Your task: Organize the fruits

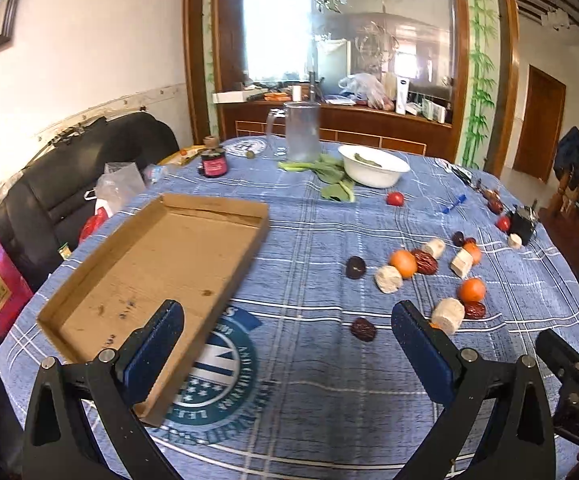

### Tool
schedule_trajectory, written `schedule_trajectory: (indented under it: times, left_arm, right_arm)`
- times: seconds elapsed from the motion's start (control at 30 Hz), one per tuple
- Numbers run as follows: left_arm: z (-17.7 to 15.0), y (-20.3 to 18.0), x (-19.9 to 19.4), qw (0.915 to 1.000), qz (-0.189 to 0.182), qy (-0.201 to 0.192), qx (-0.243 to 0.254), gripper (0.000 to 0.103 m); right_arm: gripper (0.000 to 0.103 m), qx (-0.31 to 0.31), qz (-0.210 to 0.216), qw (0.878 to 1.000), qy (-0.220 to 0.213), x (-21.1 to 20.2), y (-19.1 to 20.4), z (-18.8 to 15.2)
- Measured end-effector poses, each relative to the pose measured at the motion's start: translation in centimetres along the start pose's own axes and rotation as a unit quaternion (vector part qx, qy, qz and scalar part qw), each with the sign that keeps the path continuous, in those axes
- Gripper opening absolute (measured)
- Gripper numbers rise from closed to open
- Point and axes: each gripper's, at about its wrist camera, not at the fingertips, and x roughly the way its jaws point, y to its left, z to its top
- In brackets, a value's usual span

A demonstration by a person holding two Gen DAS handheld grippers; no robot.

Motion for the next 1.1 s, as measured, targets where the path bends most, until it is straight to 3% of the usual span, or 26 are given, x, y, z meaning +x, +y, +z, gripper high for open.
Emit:
schedule_trajectory:
  times: [0.2, 0.6, 1.1]
  left_arm:
    - [-0.5, 1.1, -0.5, 0.9999, -0.009, 0.002, -0.008, 0.103]
    - [-0.5, -0.4, -2.4, 0.9987, -0.029, -0.033, 0.026, 0.103]
    - [-0.7, -0.3, -1.8, 0.9991, -0.031, -0.018, 0.023, 0.103]
  right_arm:
    - [0.103, 0.006, -0.002, 1.0, -0.012, -1.0, 0.3, -0.5]
    - [0.103, -0.002, -0.011, 1.0, -0.028, -2.3, 0.5, -0.7]
    - [0.103, -0.007, -0.012, 1.0, -0.02, -2.1, 0.6, -0.8]
